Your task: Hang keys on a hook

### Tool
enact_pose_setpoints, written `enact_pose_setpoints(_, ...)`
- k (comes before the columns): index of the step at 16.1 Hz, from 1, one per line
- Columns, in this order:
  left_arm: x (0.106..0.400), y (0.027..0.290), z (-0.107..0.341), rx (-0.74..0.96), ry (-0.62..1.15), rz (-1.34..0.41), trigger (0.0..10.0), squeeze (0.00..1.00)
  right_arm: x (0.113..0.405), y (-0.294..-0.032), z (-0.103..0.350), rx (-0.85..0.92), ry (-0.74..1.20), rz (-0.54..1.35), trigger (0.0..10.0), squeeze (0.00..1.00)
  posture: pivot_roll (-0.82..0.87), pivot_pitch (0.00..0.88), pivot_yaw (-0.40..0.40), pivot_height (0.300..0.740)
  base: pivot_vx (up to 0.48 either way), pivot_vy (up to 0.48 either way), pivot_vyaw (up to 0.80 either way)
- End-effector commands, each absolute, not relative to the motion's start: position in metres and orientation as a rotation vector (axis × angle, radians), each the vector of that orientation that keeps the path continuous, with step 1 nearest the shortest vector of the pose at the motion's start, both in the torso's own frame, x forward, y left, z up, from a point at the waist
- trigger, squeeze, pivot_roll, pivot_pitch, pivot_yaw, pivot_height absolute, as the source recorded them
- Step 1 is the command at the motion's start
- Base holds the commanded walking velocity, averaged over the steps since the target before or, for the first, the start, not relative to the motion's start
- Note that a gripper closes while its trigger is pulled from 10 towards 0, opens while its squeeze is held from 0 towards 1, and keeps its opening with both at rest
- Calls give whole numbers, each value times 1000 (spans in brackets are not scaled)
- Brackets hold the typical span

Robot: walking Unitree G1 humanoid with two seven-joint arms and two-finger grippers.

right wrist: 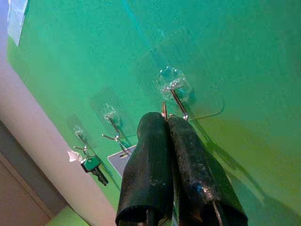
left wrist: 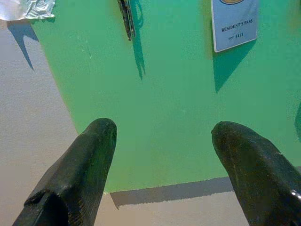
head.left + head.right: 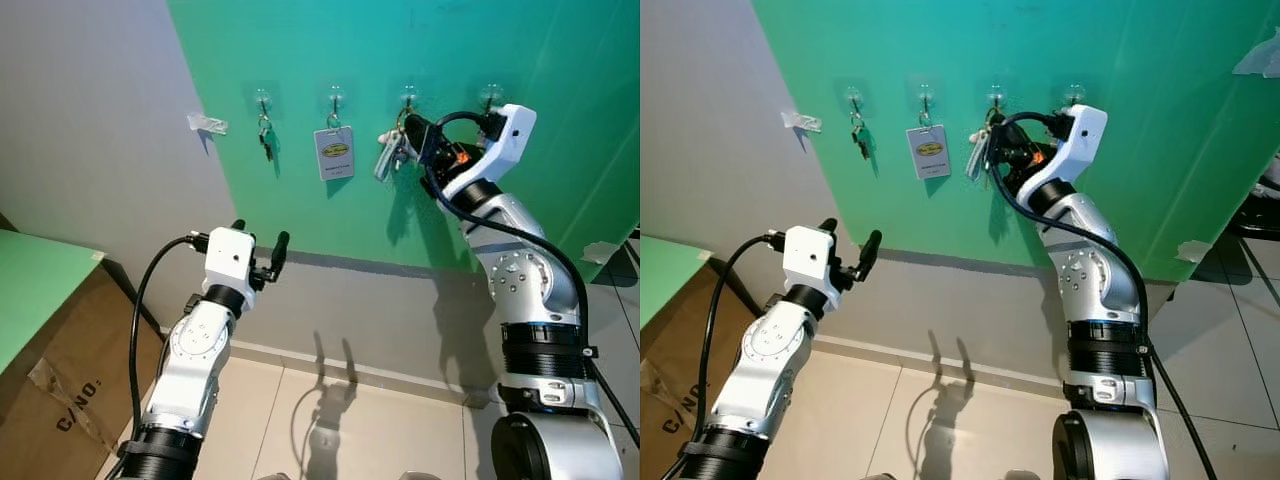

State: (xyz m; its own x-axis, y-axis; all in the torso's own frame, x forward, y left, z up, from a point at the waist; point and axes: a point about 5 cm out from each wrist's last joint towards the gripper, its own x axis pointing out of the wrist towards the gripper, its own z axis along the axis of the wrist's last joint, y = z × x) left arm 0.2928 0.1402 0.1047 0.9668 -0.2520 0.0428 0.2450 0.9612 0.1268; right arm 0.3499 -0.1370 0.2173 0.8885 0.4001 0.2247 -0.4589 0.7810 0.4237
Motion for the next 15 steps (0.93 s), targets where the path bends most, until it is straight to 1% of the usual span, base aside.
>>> enact_pose_setpoints(1,291,144,103,132,-50,-248,10000,0,352,-133,223,530,-121,482,0,0,-192,0,105,740,0,0,0)
enact_pose_setpoints(4,291,144,103,132,-50,-247,10000,0,355,-135,222,615,-82,466,0,0,-191,0,105,740,0,0,0)
enact_pose_setpoints(11,290,143,102,132,-48,-247,10000,0,361,-142,210,748,24,399,0,0,-191,0,104,740,0,0,0)
enact_pose_setpoints(12,290,143,102,132,-48,-247,10000,0,363,-144,204,700,67,357,0,0,-192,0,105,740,0,0,0)
enact_pose_setpoints(13,290,143,103,132,-49,-247,10000,0,363,-143,202,635,71,371,10000,424,-191,0,103,740,0,0,0)
enact_pose_setpoints(14,290,143,103,132,-49,-248,10000,0,363,-142,201,622,69,368,10000,1000,-191,0,103,740,0,0,0)
enact_pose_setpoints(15,290,143,102,131,-49,-248,10000,0,362,-141,202,572,51,368,10000,1000,-192,0,103,740,0,0,0)
